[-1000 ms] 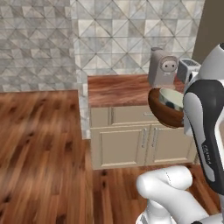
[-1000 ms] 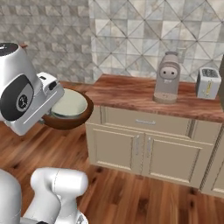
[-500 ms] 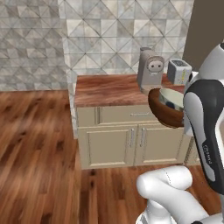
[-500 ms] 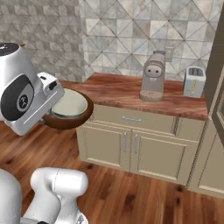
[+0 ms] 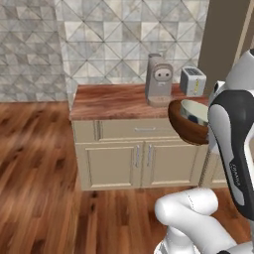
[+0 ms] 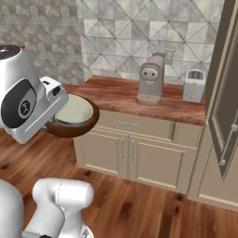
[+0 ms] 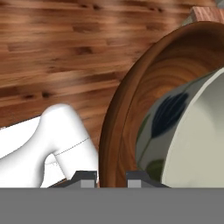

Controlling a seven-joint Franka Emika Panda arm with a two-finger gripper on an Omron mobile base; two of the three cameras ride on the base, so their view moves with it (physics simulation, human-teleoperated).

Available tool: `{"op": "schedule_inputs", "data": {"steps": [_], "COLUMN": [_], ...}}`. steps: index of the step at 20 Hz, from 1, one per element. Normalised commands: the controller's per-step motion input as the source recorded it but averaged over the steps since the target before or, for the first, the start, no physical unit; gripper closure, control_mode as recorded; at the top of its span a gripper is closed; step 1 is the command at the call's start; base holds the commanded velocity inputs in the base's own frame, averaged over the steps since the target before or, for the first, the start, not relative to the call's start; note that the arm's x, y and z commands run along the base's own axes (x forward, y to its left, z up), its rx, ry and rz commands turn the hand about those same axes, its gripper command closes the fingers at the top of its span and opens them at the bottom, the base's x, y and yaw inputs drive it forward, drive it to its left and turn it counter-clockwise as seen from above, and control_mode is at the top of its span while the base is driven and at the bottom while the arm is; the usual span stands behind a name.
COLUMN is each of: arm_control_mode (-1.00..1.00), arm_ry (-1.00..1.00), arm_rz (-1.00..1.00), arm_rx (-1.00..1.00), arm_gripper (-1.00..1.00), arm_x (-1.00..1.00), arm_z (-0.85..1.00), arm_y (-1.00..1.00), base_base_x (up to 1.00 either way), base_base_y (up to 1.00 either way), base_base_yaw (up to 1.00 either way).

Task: Pick up the bowls on the counter and stack them on top of one another in the open cabinet. Place the smaller bowl on top of the larger bowl.

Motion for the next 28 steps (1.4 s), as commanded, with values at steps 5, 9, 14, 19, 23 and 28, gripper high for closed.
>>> {"op": "schedule_inputs", "data": {"steps": [5, 9, 14, 19, 23, 28], "arm_control_mode": [1.00, 1.00, 1.00, 1.00, 1.00, 1.00], "arm_ry": [0.00, 0.00, 0.00, 0.00, 0.00, 0.00], "arm_rz": [0.00, 0.00, 0.00, 0.00, 0.00, 0.00], "arm_rx": [0.00, 0.00, 0.00, 0.00, 0.00, 0.00], "arm_gripper": [1.00, 1.00, 1.00, 1.00, 1.00, 1.00], "arm_x": [0.00, 0.00, 0.00, 0.00, 0.00, 0.00], "arm_z": [0.00, 0.00, 0.00, 0.00, 0.00, 0.00], "arm_y": [0.00, 0.00, 0.00, 0.00, 0.00, 0.00], "base_base_x": [-0.39, -0.42, -0.41, -0.39, -0.35, -0.31], "base_base_y": [-0.42, -0.41, -0.43, -0.43, -0.46, -0.51], "base_base_yaw": [0.06, 0.06, 0.06, 0.06, 0.06, 0.05]}}
